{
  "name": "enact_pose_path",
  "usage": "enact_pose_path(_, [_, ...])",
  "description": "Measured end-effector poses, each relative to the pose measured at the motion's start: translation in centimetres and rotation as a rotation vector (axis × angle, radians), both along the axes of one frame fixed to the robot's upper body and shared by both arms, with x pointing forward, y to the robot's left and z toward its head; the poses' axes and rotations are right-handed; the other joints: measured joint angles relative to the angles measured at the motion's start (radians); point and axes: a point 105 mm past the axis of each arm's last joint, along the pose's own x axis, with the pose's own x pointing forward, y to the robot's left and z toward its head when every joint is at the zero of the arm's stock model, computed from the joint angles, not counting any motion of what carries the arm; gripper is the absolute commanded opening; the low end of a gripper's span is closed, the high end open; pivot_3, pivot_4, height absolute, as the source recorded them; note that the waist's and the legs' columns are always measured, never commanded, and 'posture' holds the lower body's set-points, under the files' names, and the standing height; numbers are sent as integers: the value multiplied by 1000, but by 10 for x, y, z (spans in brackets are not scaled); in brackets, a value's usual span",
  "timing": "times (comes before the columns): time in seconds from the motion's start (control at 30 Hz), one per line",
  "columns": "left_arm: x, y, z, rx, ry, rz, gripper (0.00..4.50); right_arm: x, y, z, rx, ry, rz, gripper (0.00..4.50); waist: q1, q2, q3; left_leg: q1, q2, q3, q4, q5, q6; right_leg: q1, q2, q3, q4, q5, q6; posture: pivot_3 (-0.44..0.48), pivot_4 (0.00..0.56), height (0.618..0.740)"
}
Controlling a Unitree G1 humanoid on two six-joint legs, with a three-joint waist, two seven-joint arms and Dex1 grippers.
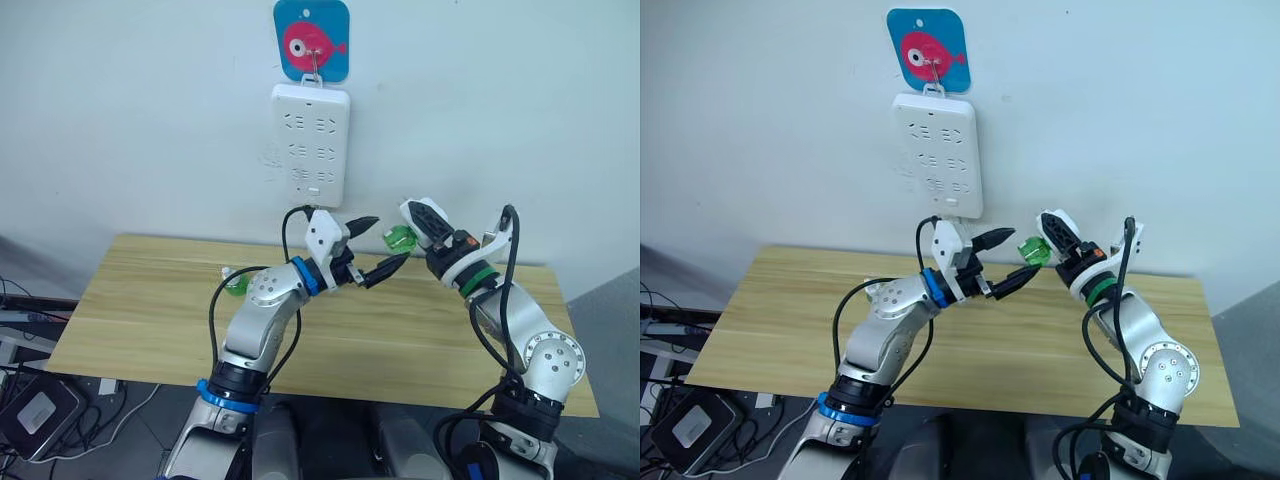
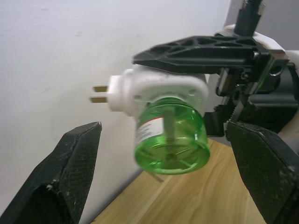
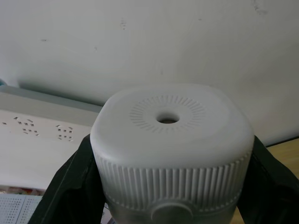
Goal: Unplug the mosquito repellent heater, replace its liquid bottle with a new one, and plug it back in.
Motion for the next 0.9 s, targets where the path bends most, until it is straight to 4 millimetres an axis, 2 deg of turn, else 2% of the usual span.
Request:
enact_pose_path(0.37, [1,-3,-1,-11,3,1,4471,-3,1,8,24,1,-22,3052,-2,0,0,0,0,0,0,0,0,0,0,0,0,0,0,-106,229,740])
enact_pose_path(0.47, [1,-4,-1,-19,4,2,3872,-3,2,9,24,4,-18,3052,-2,0,0,0,0,0,0,0,0,0,0,0,0,0,0,-101,230,740])
enact_pose_path(0.63, [3,-7,0,-34,9,18,2342,-4,6,6,36,20,-10,3052,-2,0,0,0,0,0,0,0,0,0,0,0,0,0,0,-98,231,740])
enact_pose_path(0.87, [3,-10,-1,-36,15,26,2250,-4,6,5,42,33,-28,3052,-1,0,0,0,0,0,0,0,0,0,0,0,0,0,0,-101,234,740])
enact_pose_path(0.9, [3,-11,-1,-36,15,25,2250,-5,6,5,43,33,-29,3402,-1,0,0,0,0,0,0,0,0,0,0,0,0,0,0,-101,234,740])
